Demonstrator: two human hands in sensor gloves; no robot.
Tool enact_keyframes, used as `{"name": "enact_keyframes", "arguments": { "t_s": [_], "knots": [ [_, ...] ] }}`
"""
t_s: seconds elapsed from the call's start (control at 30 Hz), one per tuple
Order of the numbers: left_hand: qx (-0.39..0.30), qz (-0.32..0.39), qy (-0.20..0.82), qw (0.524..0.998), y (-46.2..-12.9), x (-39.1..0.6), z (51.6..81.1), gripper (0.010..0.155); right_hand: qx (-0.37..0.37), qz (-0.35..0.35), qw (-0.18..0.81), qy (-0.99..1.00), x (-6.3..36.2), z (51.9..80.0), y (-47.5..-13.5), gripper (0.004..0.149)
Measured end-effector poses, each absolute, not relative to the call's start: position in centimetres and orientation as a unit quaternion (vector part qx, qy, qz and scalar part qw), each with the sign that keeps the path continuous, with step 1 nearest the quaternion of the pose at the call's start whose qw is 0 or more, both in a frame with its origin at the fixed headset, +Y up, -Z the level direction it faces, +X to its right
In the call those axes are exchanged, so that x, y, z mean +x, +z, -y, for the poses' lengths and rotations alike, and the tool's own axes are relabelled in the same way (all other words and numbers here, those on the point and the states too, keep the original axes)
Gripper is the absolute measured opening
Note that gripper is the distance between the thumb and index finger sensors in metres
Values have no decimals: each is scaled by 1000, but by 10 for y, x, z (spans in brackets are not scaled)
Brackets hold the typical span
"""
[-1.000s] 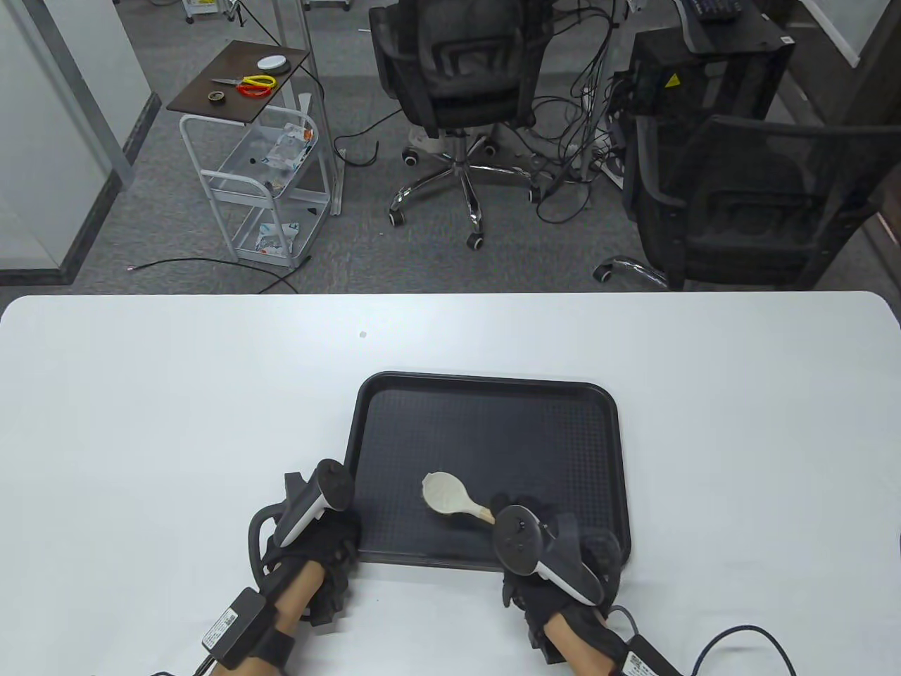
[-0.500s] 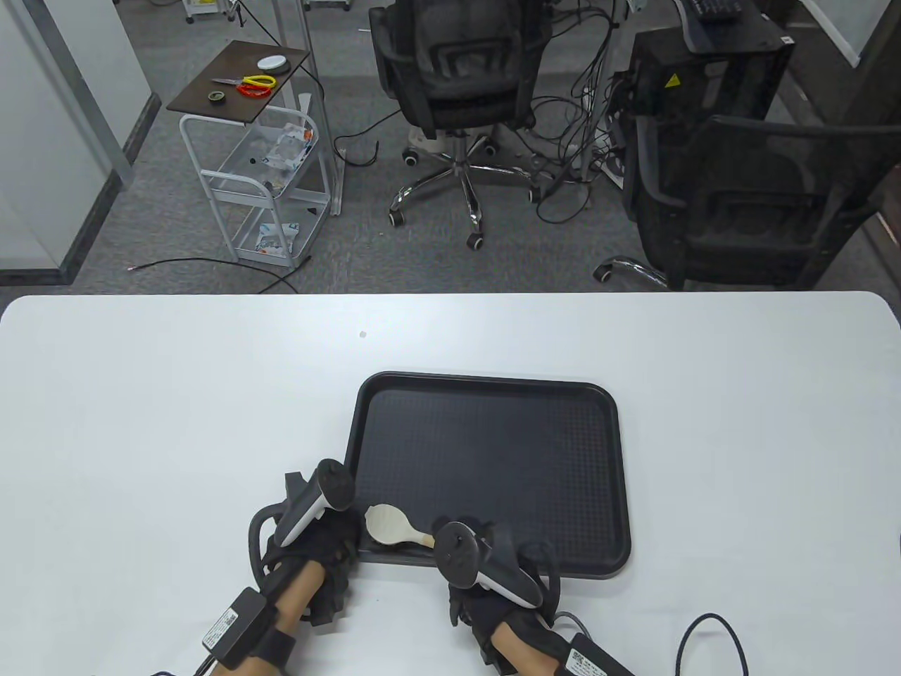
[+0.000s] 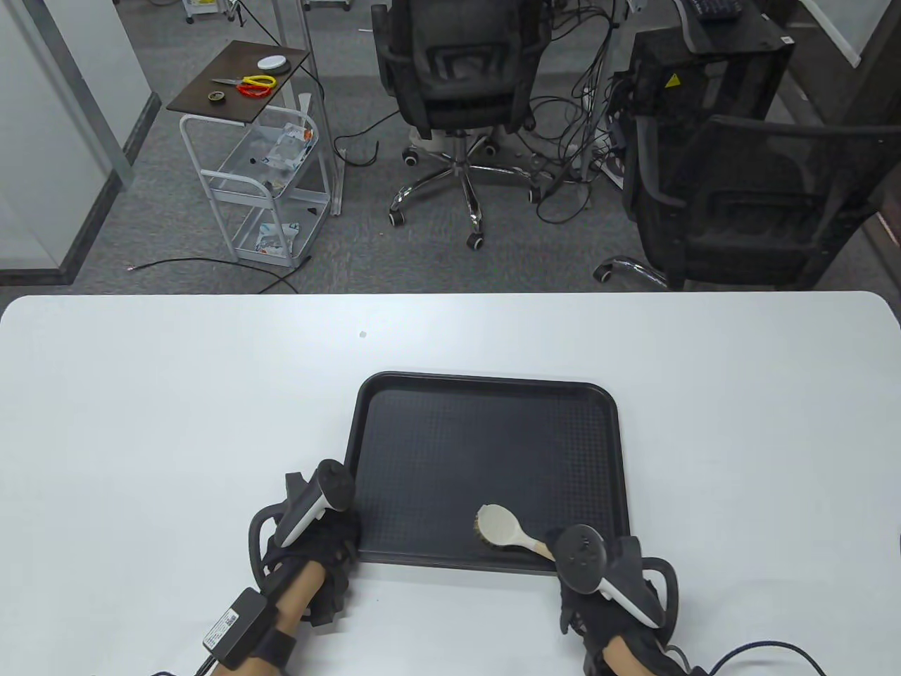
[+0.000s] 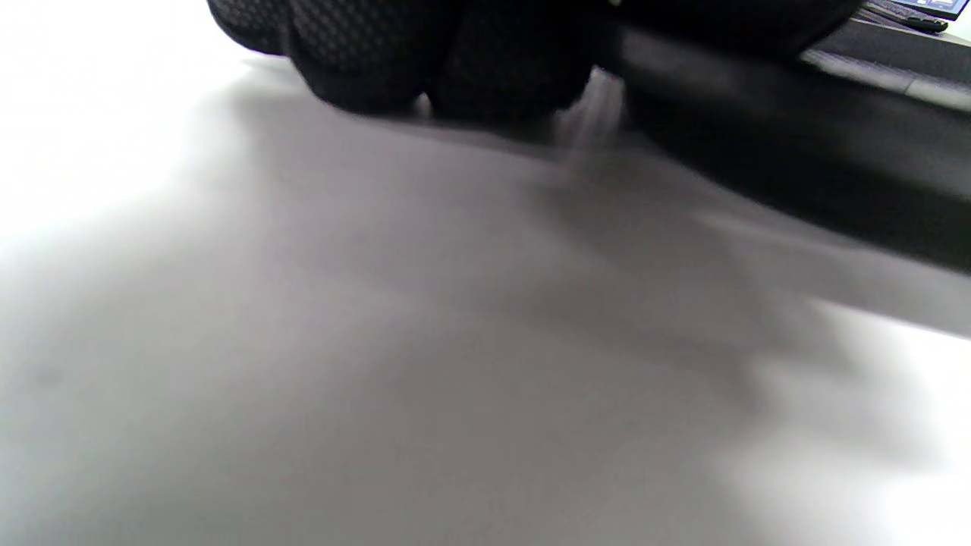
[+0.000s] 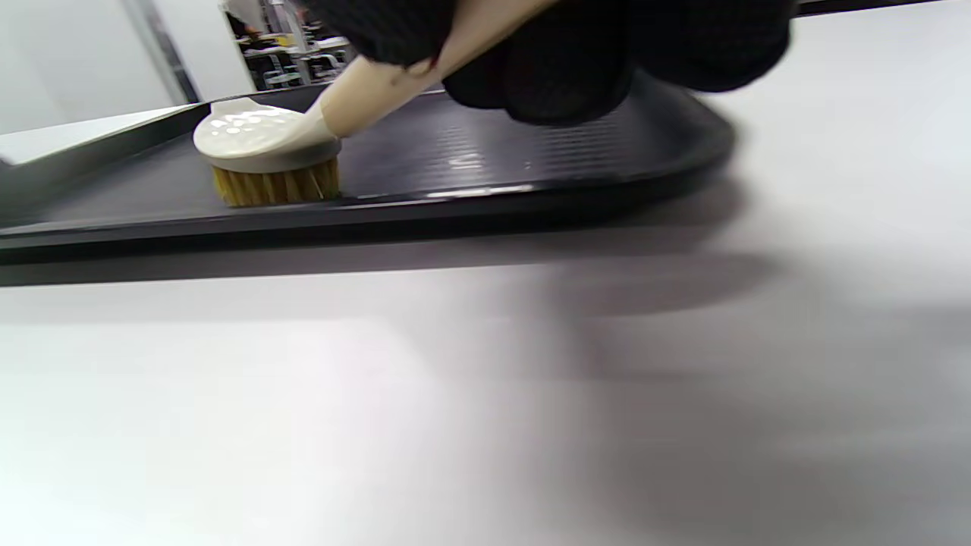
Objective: Scrub the tray with pot brush
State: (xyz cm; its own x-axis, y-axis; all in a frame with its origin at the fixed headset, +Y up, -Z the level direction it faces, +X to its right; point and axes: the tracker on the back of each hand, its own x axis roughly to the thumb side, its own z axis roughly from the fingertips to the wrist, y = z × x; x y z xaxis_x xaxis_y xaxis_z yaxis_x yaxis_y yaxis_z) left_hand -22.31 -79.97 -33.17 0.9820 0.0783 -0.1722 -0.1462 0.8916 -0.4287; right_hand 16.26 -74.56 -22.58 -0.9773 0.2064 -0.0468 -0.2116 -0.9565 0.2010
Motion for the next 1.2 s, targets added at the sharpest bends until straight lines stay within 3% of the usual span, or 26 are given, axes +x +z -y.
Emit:
{"name": "enact_keyframes", "arguments": {
  "t_s": [0.2, 0.37, 0.6, 0.9, 1.2],
  "knots": [
    [-226, -75, 60, 969, -332, -223, 800, 77, -73, -102, 98, 987, 221, 742, -217, 51],
    [-226, -75, 59, 969, -332, -223, 800, 77, -97, -95, 81, 987, 243, 736, -214, 51],
    [-225, -76, 58, 970, -332, -223, 800, 77, -85, -79, 78, 990, 241, 723, -216, 52],
    [-223, -77, 57, 970, -331, -223, 800, 77, -31, 32, 176, 983, 225, 703, -213, 54],
    [-211, -87, 49, 973, -331, -221, 799, 76, 23, 129, 209, 969, 224, 729, -209, 56]
  ]
}}
